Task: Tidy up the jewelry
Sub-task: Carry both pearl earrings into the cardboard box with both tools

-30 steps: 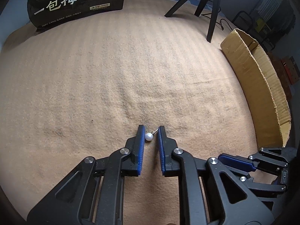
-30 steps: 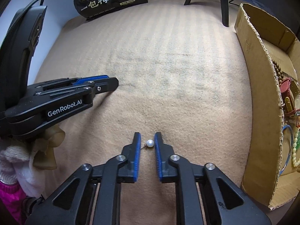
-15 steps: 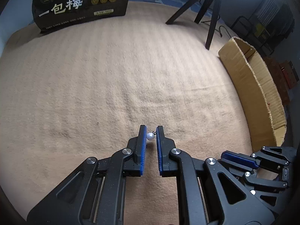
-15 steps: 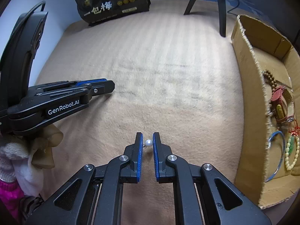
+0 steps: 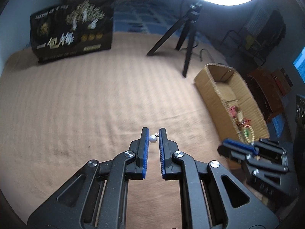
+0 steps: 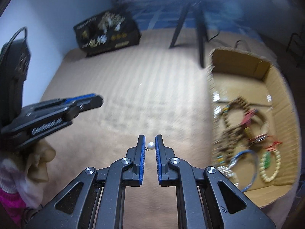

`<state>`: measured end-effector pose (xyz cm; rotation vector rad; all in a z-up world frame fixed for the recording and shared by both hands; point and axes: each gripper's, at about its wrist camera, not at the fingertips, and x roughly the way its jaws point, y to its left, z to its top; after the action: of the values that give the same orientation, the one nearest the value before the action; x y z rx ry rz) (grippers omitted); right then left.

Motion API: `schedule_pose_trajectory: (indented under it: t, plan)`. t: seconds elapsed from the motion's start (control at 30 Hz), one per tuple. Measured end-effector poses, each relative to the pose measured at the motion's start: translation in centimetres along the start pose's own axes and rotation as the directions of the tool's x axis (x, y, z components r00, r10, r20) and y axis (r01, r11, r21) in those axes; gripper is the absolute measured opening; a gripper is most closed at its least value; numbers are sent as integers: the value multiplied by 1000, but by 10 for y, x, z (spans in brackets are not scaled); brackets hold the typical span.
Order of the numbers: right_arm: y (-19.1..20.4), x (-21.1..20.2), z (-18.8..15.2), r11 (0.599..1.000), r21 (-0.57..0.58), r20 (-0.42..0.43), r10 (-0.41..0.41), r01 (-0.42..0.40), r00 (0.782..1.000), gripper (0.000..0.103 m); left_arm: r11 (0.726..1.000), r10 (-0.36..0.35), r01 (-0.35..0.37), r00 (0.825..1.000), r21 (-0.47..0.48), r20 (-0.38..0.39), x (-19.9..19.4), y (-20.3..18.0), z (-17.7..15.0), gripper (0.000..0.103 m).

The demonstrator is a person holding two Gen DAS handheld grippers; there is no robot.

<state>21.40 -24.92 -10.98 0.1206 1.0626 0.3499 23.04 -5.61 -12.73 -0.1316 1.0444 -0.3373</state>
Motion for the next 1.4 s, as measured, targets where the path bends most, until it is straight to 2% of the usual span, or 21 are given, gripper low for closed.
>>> schedule_pose_trajectory:
  t: [0.33, 0.53, 0.77, 1.4]
  plan:
    - [-52, -34, 9, 991, 119, 115, -78, 64, 990, 9, 996, -54, 49, 996, 77, 67, -14, -54, 13, 9]
    - [-83, -44, 10, 979, 180, 152, -120, 92, 981, 9, 989, -93, 82, 992, 121, 81, -15, -86, 13, 9]
    - [-112, -44, 12, 967, 217, 150, -169, 134, 974, 9, 982, -122, 108, 989, 157, 81, -9, -116, 11, 9]
    - [-140, -29, 17, 957, 252, 126, -184, 147, 975, 9, 969, -173, 162, 984, 187, 48, 24, -159, 10, 9]
